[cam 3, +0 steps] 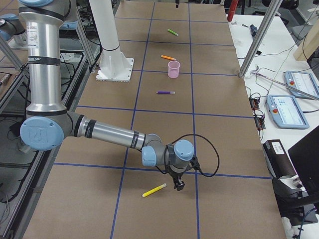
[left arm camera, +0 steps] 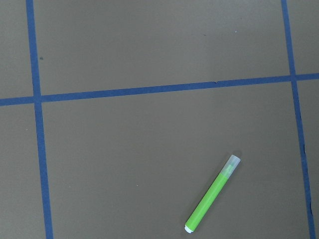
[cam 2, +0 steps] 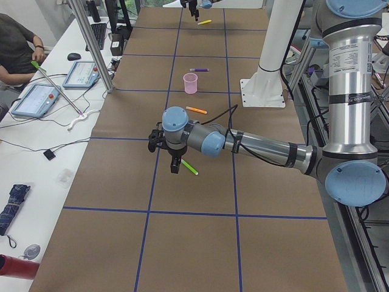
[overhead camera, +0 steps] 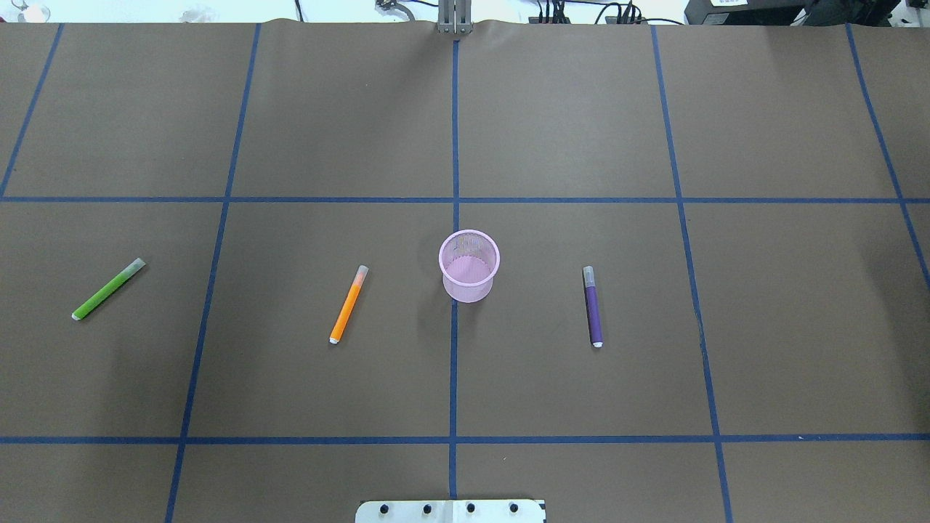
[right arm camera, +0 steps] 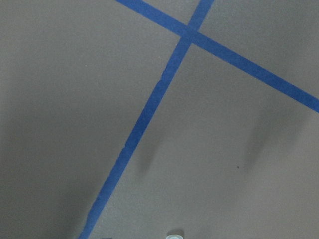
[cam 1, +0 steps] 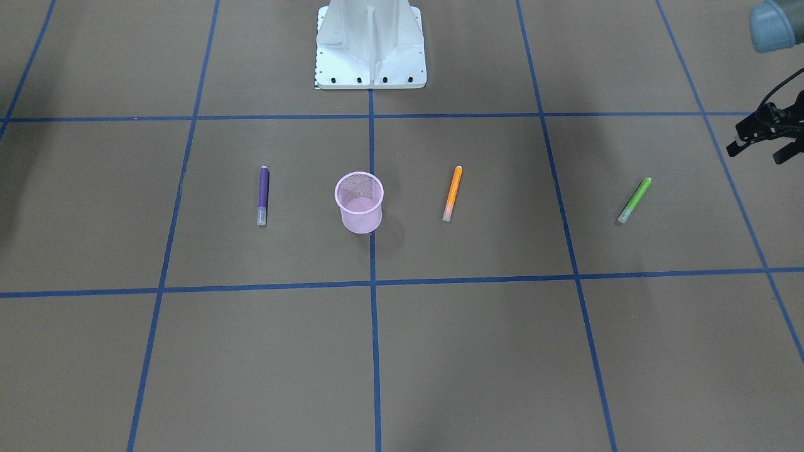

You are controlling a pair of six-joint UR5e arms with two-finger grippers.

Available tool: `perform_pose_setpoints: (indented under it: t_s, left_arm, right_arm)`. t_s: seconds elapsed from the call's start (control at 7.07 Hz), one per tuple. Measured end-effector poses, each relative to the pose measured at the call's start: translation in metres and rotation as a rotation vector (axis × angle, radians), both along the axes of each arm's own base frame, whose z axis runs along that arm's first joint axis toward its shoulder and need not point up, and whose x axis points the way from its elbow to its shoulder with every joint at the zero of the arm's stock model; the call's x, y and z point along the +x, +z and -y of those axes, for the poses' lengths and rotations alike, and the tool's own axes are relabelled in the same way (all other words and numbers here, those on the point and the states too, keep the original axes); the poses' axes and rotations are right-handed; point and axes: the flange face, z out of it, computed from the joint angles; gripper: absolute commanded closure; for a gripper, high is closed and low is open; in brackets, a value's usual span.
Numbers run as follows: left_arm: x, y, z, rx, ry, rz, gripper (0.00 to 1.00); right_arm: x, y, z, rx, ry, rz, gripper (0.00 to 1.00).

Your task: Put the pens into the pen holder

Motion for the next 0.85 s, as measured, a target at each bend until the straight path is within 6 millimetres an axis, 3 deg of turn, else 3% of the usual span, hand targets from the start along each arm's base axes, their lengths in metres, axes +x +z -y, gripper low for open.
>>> perform_pose_setpoints:
  t_s: [0.71, 0.85]
  left_arm:
    - [0.000, -0.001, 0.000, 0.002, 0.001, -0.002, 0.00]
    - [0.000, -0.001, 0.000, 0.002, 0.001, -0.002, 0.00]
  right_arm:
    - [0.006, 0.042, -0.043, -0.078, -0.034, 0.002, 0.40]
    - [0.005, 0.045, -0.046, -0.082, -0.040, -0.001, 0.40]
